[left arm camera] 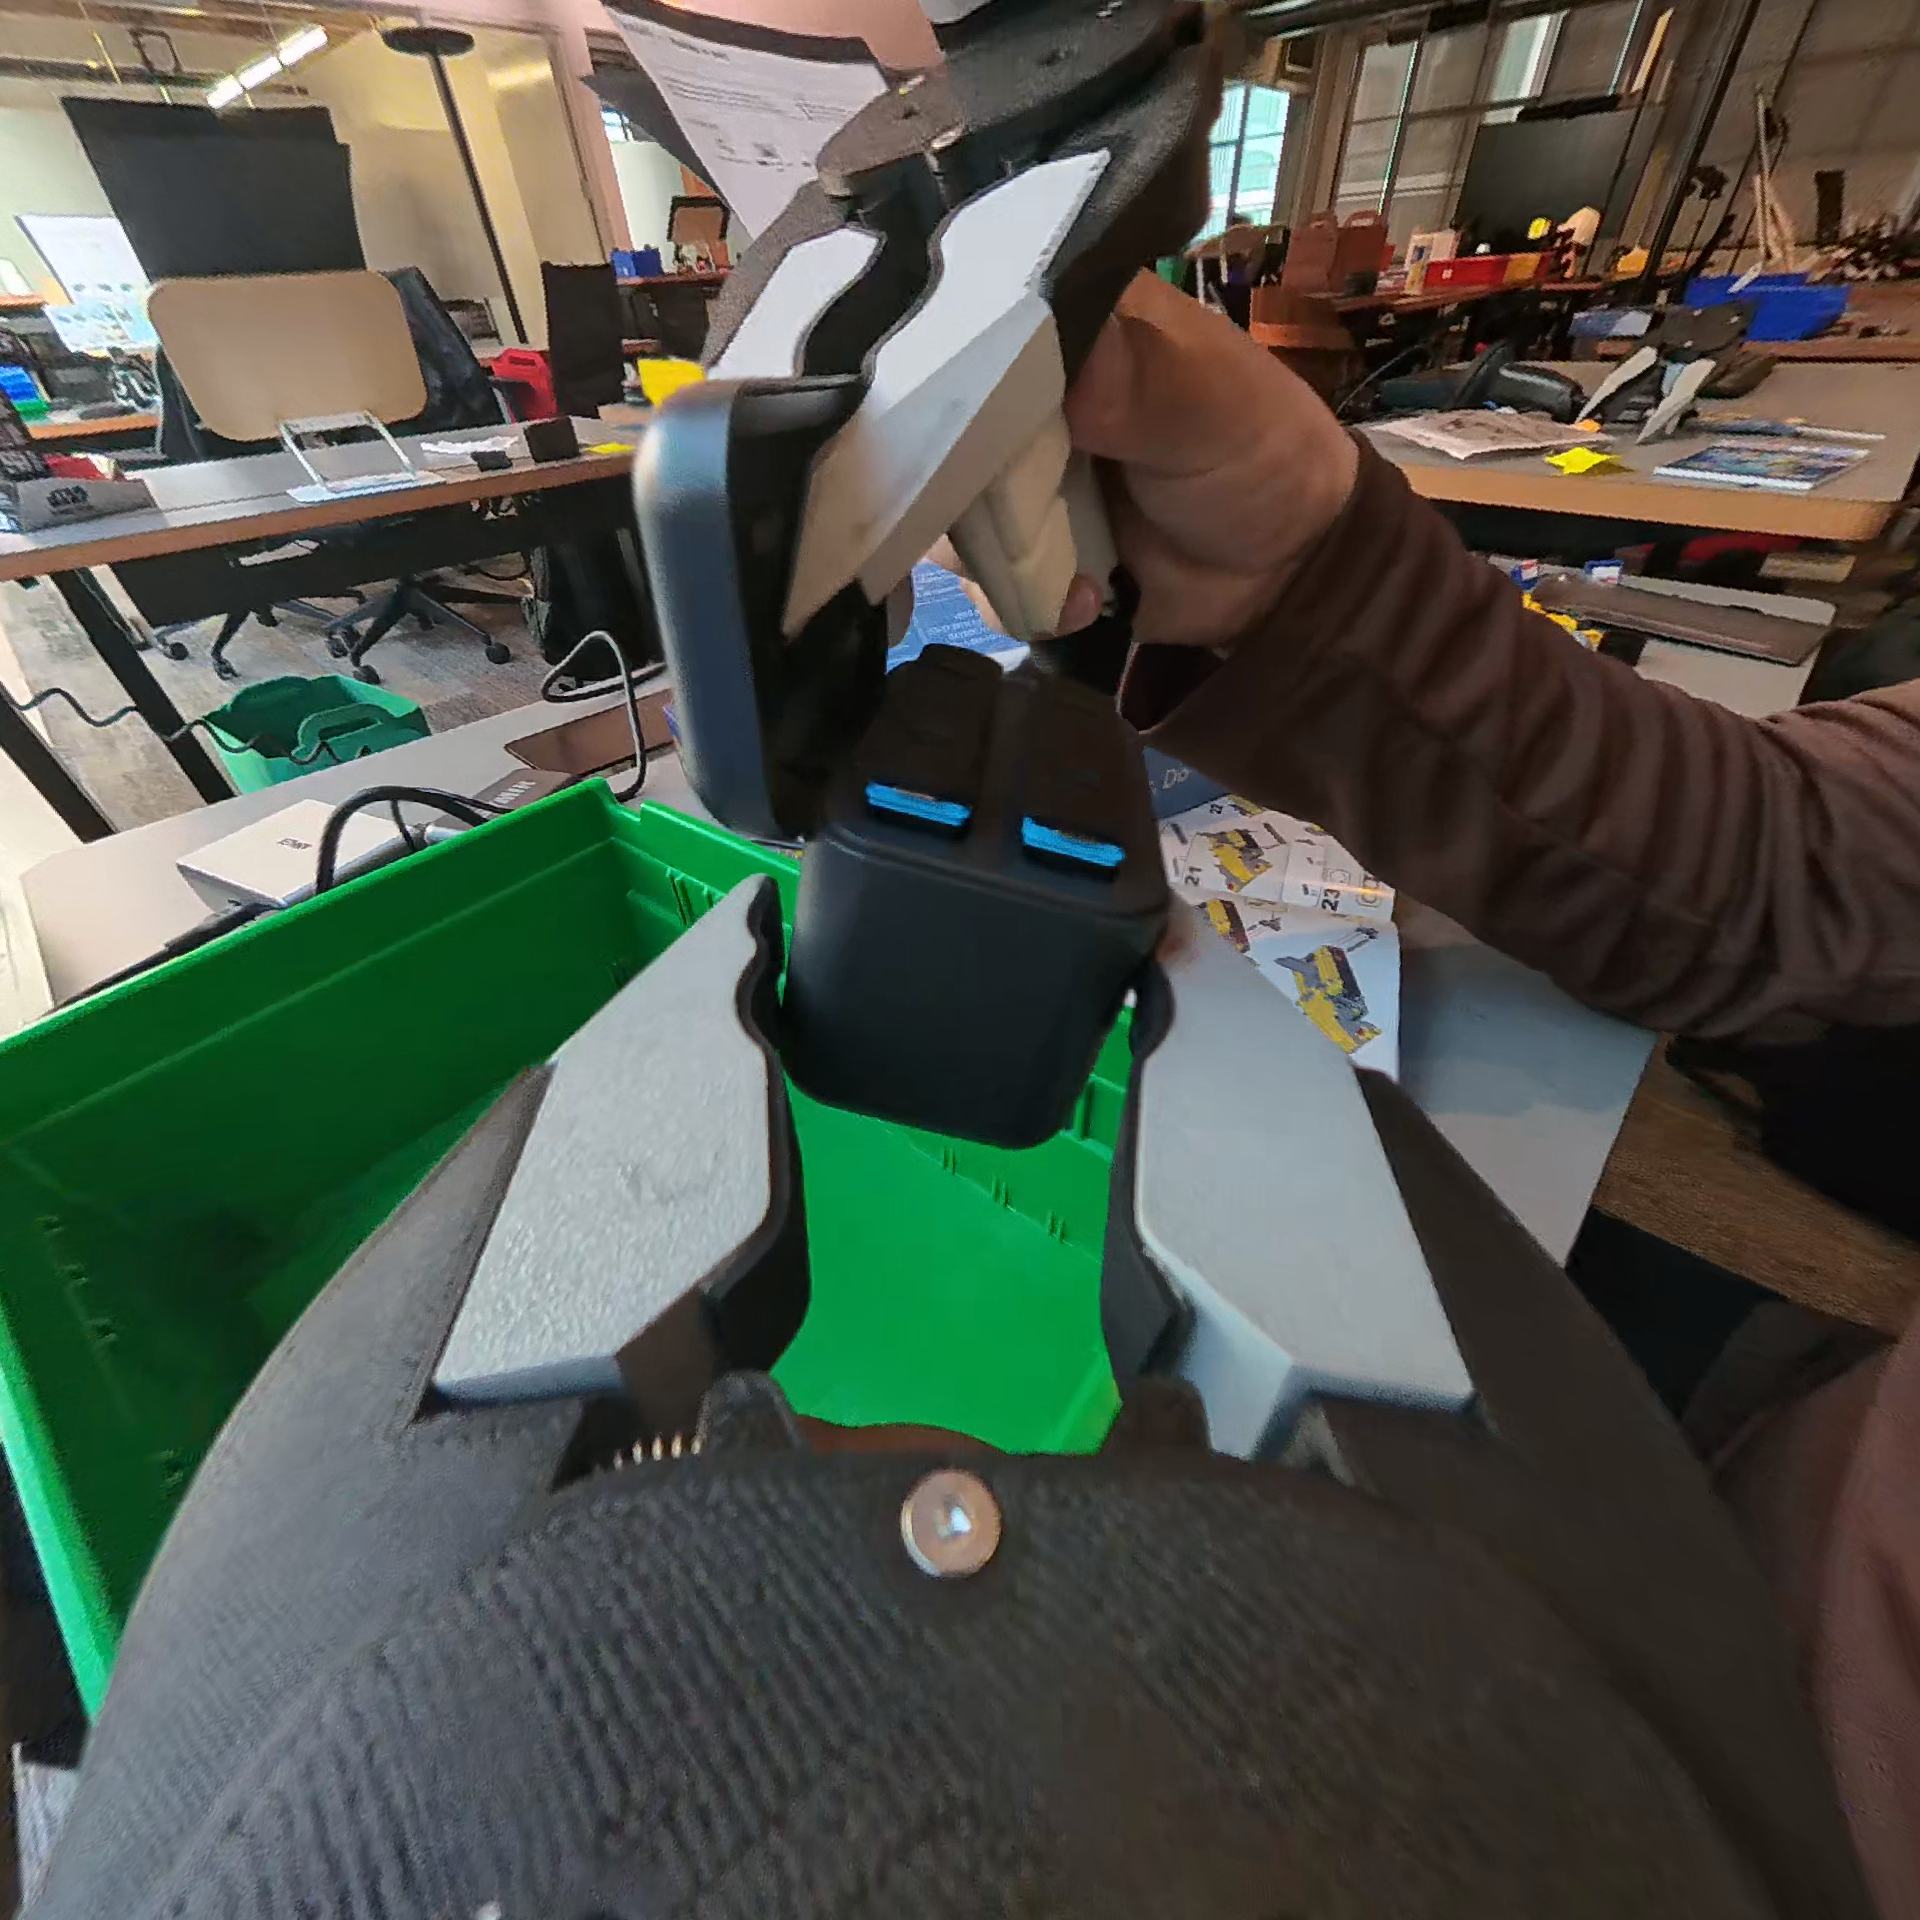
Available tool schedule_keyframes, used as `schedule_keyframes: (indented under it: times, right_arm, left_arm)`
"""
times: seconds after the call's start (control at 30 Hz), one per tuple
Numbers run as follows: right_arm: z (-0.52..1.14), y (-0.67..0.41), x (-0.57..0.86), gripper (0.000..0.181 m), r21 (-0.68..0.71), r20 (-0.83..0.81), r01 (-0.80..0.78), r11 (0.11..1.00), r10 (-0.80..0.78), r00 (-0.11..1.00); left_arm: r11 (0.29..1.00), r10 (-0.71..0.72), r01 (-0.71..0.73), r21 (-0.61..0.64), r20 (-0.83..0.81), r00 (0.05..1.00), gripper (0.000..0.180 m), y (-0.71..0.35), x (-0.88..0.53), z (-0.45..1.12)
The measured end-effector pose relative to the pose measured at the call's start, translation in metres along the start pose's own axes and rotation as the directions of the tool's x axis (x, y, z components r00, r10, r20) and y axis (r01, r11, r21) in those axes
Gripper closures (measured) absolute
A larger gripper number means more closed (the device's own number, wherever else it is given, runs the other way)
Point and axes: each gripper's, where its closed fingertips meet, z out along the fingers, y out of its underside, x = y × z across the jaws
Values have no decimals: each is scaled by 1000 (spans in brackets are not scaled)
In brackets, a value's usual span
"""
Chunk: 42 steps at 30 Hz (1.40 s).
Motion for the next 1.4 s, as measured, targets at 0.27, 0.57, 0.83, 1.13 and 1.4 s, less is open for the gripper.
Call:
schedule_keyframes:
  times: [0.27, 0.57, 0.83, 1.13, 1.4]
  right_arm:
    - [-1, 0, 1, 174, 15, 16, -11, 1000, 11, 1000]
    - [-4, -2, 2, 172, 22, -2, -5, 1000, 5, 1000]
    - [-7, -10, -2, 175, 74, 32, -12, 997, 9, 999]
    - [-1, -10, -7, 174, 55, 27, 11, 998, -12, 1000]
    - [-10, -18, -7, 174, 113, 49, -11, 994, 5, 999]
  left_arm:
    - [997, -65, 67, 30, -48, 997, 113, 3, 3, 7]
    - [993, 23, -31, 115, 76, 997, 119, -7, -2, 6]
    - [994, 84, -90, 55, 98, 992, 105, -5, -2, 14]
    - [997, 39, -47, 65, 119, 992, 103, -2, -1, 27]
    - [991, -58, 48, 129, 69, 996, 91, -12, -3, 33]
